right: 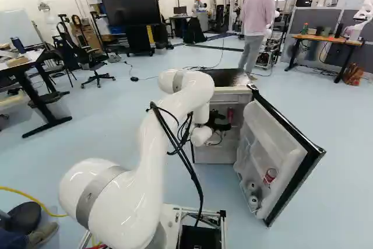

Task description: Grab a drink from the fridge

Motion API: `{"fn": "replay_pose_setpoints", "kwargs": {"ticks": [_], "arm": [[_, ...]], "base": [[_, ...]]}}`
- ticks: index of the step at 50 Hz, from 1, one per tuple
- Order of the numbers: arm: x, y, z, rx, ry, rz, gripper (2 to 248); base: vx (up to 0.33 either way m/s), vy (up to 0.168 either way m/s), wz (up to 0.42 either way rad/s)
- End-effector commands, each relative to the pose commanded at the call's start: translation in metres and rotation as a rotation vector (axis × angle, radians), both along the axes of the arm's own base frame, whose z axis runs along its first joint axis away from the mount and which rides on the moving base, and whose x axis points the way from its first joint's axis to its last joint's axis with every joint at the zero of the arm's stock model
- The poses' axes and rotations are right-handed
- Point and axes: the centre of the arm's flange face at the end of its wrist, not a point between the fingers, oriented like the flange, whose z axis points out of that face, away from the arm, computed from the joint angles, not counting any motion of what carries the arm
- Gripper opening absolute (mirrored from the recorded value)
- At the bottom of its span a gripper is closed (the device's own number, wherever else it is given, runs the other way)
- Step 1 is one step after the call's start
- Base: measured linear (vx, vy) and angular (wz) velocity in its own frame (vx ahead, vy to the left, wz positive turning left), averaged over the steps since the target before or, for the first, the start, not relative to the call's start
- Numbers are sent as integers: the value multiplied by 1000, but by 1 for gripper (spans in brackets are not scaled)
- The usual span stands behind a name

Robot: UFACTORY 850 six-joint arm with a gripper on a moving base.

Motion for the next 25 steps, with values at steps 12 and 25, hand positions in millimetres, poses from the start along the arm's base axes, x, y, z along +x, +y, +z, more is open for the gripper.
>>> {"fn": "replay_pose_setpoints", "kwargs": {"ticks": [12, 25], "arm": [[13, -8, -5, -9, -25, 24, 247], [26, -17, -12, -19, -53, 32, 247]], "base": [[0, 0, 0], [0, 0, 0]]}}
